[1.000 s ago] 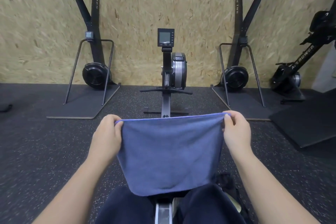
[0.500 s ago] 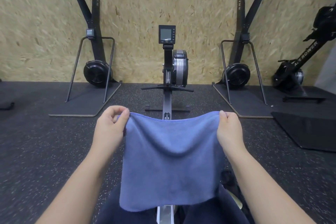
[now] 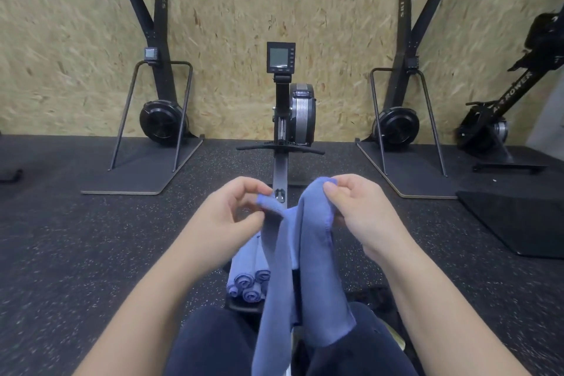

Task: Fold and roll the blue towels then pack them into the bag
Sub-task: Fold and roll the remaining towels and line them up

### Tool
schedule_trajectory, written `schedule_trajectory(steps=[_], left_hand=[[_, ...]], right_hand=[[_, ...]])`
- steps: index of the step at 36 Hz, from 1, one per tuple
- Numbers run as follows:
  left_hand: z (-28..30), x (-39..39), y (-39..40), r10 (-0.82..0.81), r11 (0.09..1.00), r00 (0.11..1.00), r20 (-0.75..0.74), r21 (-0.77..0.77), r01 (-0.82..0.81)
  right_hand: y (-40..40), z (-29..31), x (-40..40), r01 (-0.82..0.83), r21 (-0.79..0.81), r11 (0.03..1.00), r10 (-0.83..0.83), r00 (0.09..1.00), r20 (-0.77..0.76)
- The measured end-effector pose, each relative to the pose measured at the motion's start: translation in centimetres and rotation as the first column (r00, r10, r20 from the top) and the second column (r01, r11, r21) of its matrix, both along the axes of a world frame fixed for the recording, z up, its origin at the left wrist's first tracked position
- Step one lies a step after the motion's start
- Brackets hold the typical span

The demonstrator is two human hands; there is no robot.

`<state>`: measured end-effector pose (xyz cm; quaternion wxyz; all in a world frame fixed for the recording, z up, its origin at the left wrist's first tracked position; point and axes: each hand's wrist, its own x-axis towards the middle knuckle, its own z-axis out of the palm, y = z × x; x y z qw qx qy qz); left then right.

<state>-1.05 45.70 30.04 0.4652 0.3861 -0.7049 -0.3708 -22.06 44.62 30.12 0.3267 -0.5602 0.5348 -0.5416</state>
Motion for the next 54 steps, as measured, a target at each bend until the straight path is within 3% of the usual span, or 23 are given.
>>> schedule_trajectory(steps=[7, 13, 19, 38, 45, 54], left_hand=[[0.1, -1.3, 0.5, 0.053, 0.989, 0.997, 0.053, -0.142, -0.045], [0.6, -2.0, 0.6, 0.215, 0.920, 0.960, 0.180, -0.368, -0.137], [0.8, -2.2, 0.5, 0.272, 0.865, 0.935, 0.227, -0.483, -0.134], [0.9, -2.4, 1.1, 0.306, 0.904, 0.951, 0.043, -0.326, -0.277], [0.6, -2.3, 0.9, 0.372, 0.903, 0.928, -0.001, -0.233, -0.362], [0.2, -2.3, 0.9, 0.263, 0.927, 0.962, 0.078, -0.297, -0.229]], right_hand=[[1.5, 0.8, 1.0, -0.108, -0.015, 0.994, 0.103, 0.976, -0.192], [1.9, 0.9, 1.9, -0.157, 0.007, 0.988, 0.156, 0.975, -0.157], [2.5, 1.1, 2.5, -0.273, 0.010, 0.962, 0.272, 0.956, -0.112], [4.2, 1.9, 2.6, -0.297, -0.041, 0.954, 0.263, 0.896, -0.358], [3.9, 1.8, 2.5, -0.412, -0.044, 0.910, 0.404, 0.906, -0.128], [3.7, 1.7, 1.7, -0.353, -0.137, 0.925, 0.345, 0.935, -0.083]])
